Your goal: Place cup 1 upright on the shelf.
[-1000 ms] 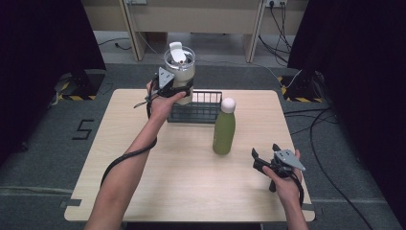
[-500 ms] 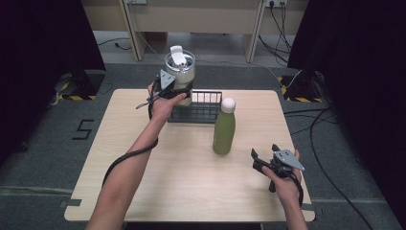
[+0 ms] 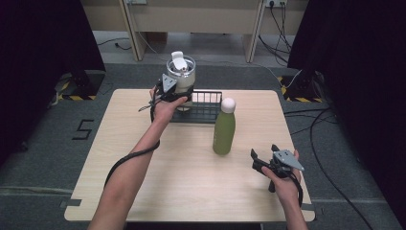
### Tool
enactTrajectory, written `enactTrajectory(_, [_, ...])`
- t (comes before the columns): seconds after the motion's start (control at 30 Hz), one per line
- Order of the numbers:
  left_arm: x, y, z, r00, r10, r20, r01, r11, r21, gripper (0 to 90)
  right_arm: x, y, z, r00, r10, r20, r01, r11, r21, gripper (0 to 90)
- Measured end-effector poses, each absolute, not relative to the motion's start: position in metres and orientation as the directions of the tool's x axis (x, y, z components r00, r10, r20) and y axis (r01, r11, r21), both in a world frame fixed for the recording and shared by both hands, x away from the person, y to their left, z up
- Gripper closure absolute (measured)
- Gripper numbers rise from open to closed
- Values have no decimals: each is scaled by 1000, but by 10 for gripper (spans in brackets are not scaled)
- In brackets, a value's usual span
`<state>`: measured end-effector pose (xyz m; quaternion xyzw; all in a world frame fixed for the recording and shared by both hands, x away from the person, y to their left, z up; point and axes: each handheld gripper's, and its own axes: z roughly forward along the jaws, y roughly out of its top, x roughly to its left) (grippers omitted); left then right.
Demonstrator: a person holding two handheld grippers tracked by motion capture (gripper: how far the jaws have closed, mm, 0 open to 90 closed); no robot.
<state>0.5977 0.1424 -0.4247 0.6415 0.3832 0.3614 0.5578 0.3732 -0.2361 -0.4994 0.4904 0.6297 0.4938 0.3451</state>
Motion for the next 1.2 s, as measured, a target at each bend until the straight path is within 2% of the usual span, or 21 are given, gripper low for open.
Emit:
enactTrajectory(0.53, [601,142,-437,445,895,16,126,-81,989,94,373,-235,-500,-283,958,47,278,35,960,148])
enactTrajectory(1.2, [602,146,-440,471,882,17,114,-80,990,89,373,-234,-500,-287,957,42,280,41,959,148])
